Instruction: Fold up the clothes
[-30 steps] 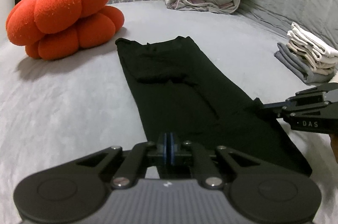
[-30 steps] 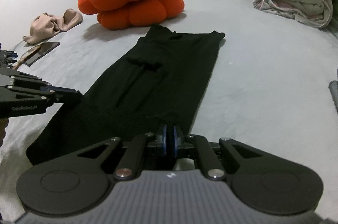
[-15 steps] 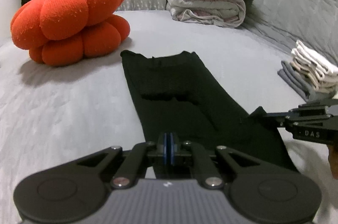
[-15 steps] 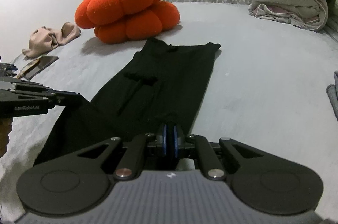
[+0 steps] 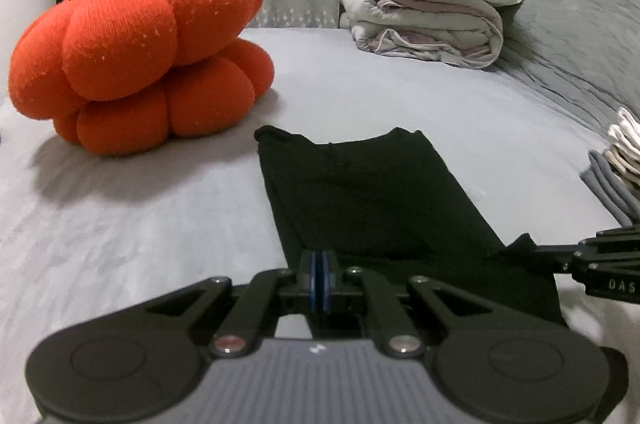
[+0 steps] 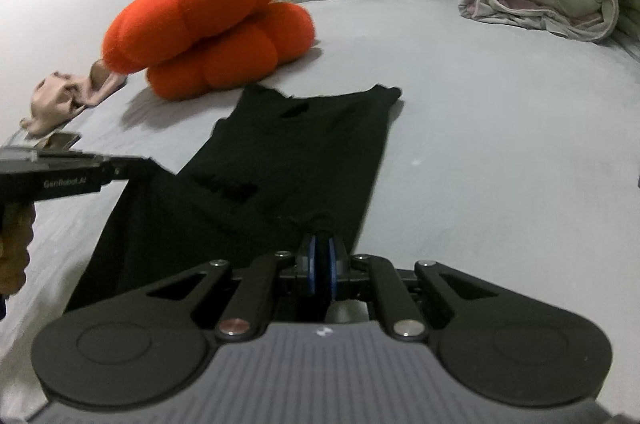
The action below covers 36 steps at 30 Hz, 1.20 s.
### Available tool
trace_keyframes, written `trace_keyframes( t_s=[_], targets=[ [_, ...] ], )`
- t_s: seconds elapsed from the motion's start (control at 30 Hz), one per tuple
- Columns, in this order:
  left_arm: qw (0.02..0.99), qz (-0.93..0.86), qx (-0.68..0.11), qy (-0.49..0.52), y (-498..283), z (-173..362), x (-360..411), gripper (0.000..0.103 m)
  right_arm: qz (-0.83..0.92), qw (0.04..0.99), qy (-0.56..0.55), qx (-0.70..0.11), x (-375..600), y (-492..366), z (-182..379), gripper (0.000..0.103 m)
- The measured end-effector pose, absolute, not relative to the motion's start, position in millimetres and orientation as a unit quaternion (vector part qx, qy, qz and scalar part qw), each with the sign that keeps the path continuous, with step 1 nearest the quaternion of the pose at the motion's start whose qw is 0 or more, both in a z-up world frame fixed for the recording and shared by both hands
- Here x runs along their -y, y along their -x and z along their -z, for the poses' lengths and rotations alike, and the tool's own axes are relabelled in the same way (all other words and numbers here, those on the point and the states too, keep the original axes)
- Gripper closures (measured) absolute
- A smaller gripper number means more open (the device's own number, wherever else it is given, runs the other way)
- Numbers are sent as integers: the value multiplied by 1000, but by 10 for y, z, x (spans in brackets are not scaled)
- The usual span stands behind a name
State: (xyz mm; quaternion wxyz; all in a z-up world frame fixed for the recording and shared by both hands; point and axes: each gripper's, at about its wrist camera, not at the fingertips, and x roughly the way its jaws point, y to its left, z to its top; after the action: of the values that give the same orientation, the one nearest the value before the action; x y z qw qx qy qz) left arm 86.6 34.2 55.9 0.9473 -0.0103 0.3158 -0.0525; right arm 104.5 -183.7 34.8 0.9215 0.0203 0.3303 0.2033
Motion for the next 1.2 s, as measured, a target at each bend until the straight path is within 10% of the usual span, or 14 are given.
trace_keyframes(
  t_s=[0.37, 0.47, 0.63, 0.97, 1.2],
  targets=[
    [939, 96, -329, 13, -1273, -466, -472, 99, -227, 912, -78, -334, 1955, -1520, -369, 93],
    [933, 95, -348, 13, -1274, -318, -513, 99, -251, 899, -104, -344, 2050, -1504, -269, 70],
    [931, 95, -345, 72, -1267, -344, -675, 98, -267, 873, -185, -365, 2187, -1556, -194, 69],
    [917, 123, -354, 136, -1224, -388, -947, 58, -263, 804, -312, -433, 2316, -1617, -265, 69],
    [914, 118, -377, 92, -1309, -216, -722, 79, -232, 805, -295, -460, 2275, -1645, -208, 68]
  ],
)
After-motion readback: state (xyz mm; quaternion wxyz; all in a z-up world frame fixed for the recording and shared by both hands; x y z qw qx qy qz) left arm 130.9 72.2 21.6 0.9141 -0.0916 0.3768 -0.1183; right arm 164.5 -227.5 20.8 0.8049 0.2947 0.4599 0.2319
